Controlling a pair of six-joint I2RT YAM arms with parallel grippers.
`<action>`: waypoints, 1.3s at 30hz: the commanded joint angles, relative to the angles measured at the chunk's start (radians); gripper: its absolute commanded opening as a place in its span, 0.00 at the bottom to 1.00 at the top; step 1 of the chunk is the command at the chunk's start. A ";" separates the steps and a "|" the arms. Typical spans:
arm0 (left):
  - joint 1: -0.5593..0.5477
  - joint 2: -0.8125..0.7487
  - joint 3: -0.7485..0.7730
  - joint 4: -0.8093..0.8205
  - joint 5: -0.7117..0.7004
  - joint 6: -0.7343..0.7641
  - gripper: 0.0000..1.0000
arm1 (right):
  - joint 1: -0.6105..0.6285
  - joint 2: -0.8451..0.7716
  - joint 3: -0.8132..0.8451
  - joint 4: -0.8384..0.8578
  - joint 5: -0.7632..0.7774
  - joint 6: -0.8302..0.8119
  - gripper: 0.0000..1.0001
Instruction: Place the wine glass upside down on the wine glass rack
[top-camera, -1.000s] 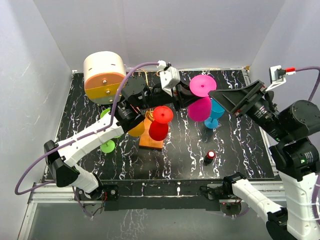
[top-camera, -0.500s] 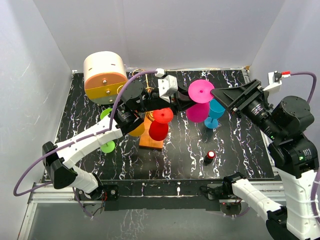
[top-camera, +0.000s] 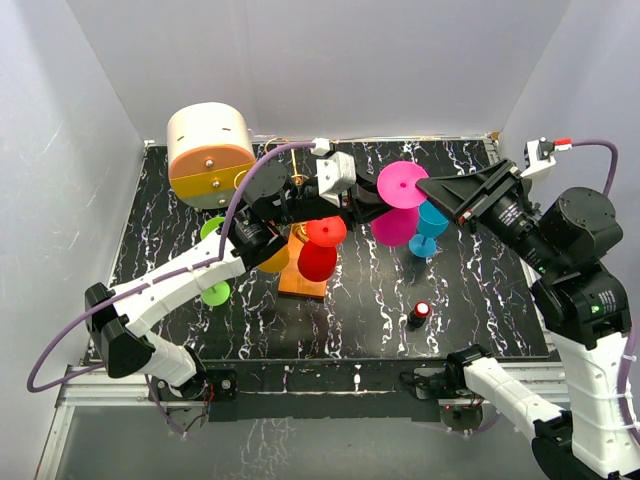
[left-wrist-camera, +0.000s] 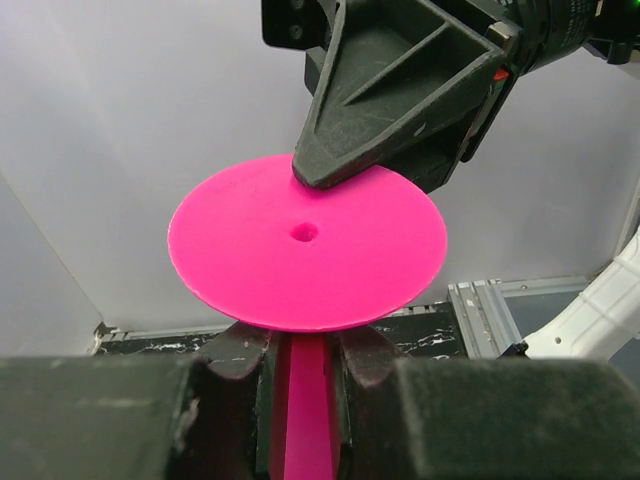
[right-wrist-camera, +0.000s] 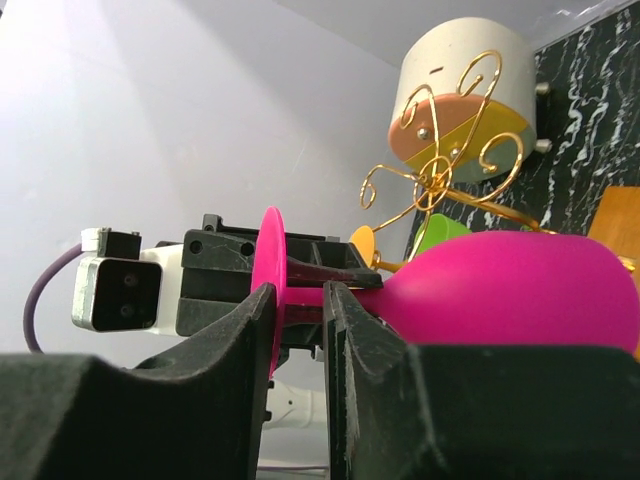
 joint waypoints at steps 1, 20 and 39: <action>-0.003 -0.007 0.018 0.044 0.038 0.020 0.00 | 0.000 0.013 -0.041 0.097 -0.072 0.054 0.22; -0.003 -0.213 -0.111 -0.092 -0.323 -0.292 0.85 | 0.000 -0.021 -0.091 0.200 0.087 0.101 0.00; -0.004 -0.728 -0.263 -0.626 -0.684 -0.382 0.86 | 0.000 0.214 -0.233 0.535 0.165 0.007 0.00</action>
